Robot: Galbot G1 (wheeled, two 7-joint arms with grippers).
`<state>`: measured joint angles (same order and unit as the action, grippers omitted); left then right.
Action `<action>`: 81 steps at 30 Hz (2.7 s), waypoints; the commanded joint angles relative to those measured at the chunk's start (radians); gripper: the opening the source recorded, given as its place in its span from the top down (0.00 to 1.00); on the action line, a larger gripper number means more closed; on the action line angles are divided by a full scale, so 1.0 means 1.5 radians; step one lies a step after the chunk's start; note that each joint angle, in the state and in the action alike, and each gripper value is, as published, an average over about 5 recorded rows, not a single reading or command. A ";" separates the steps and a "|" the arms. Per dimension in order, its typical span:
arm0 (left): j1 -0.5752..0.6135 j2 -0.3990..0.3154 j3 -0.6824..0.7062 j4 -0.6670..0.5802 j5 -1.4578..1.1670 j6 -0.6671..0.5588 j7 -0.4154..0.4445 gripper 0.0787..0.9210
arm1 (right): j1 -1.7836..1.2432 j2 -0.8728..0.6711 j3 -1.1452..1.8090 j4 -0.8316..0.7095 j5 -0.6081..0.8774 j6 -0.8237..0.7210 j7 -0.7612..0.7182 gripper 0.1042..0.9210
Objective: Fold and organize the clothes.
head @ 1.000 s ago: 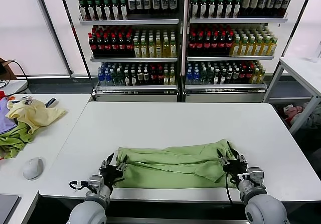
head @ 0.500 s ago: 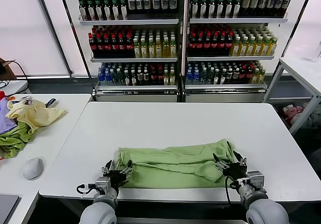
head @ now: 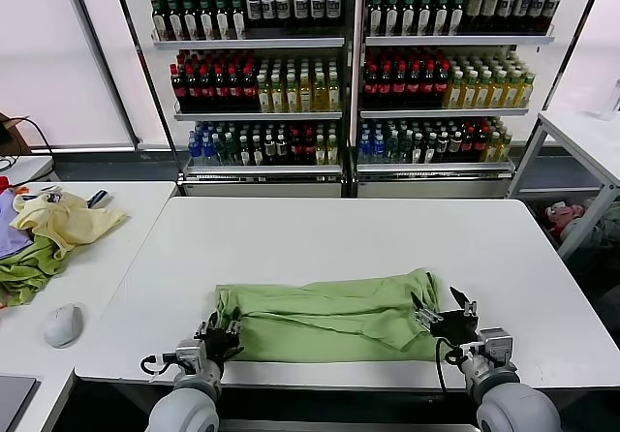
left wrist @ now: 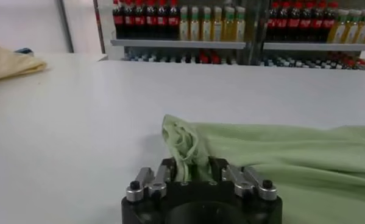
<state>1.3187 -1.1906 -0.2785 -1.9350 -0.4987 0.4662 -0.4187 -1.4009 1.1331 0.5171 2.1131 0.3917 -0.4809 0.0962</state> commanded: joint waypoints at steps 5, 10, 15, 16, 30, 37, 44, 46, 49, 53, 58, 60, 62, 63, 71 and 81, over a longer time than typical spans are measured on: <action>0.021 0.109 -0.127 -0.042 -0.065 -0.006 0.020 0.84 | 0.005 -0.008 0.003 0.002 0.006 0.003 0.000 0.12; 0.021 0.158 -0.207 -0.057 -0.086 -0.006 0.027 0.94 | 0.011 -0.013 0.002 -0.004 0.008 0.006 -0.001 0.12; 0.008 0.189 -0.276 -0.078 -0.153 -0.007 0.032 0.94 | 0.021 -0.013 -0.001 -0.012 0.008 0.007 -0.001 0.12; 0.004 0.190 -0.284 -0.085 -0.172 -0.009 0.033 0.94 | 0.023 -0.012 -0.002 -0.013 0.008 0.008 -0.001 0.12; -0.056 0.110 -0.151 -0.197 -0.468 -0.003 0.011 0.94 | 0.031 -0.014 0.000 -0.016 0.008 0.010 -0.003 0.12; -0.114 0.128 -0.020 -0.150 -0.313 0.063 -0.027 0.94 | 0.034 -0.012 -0.004 -0.012 0.006 0.010 -0.003 0.12; -0.196 0.151 0.105 -0.120 -0.283 0.078 -0.076 0.94 | 0.037 -0.006 -0.008 -0.014 0.001 0.010 -0.003 0.12; -0.214 0.153 0.133 -0.113 -0.294 0.078 -0.085 0.94 | 0.036 -0.004 -0.008 -0.014 0.000 0.010 -0.003 0.12; -0.233 0.154 0.170 -0.104 -0.319 0.077 -0.095 0.94 | 0.035 -0.002 -0.007 -0.012 -0.002 0.010 -0.003 0.12; -0.249 0.149 0.200 -0.106 -0.375 0.074 -0.106 0.94 | 0.036 -0.001 -0.005 -0.013 -0.002 0.010 -0.003 0.12; -0.248 0.144 0.226 -0.129 -0.441 0.049 -0.114 0.94 | 0.041 0.001 -0.007 -0.016 -0.003 0.010 -0.003 0.12; -0.247 0.139 0.232 -0.129 -0.453 0.032 -0.110 0.94 | 0.044 0.002 -0.009 -0.019 -0.004 0.010 -0.003 0.12; -0.248 0.128 0.235 -0.119 -0.461 0.014 -0.104 0.94 | 0.046 0.004 -0.012 -0.023 -0.005 0.010 -0.003 0.12; -0.248 0.121 0.235 -0.111 -0.463 0.006 -0.100 0.94 | 0.048 0.005 -0.013 -0.024 -0.006 0.010 -0.002 0.12; -0.266 0.073 0.215 -0.048 -0.463 -0.039 -0.054 0.92 | 0.055 0.004 -0.020 -0.031 -0.007 0.008 -0.002 0.12; -0.252 0.054 0.179 -0.073 -0.573 -0.070 0.011 0.61 | 0.060 0.005 -0.026 -0.037 -0.009 0.008 -0.003 0.12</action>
<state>0.9305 -1.0764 0.0129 -2.0517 -1.2131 0.4133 -0.4818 -1.3136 1.1414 0.4801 2.0603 0.3794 -0.4688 0.0925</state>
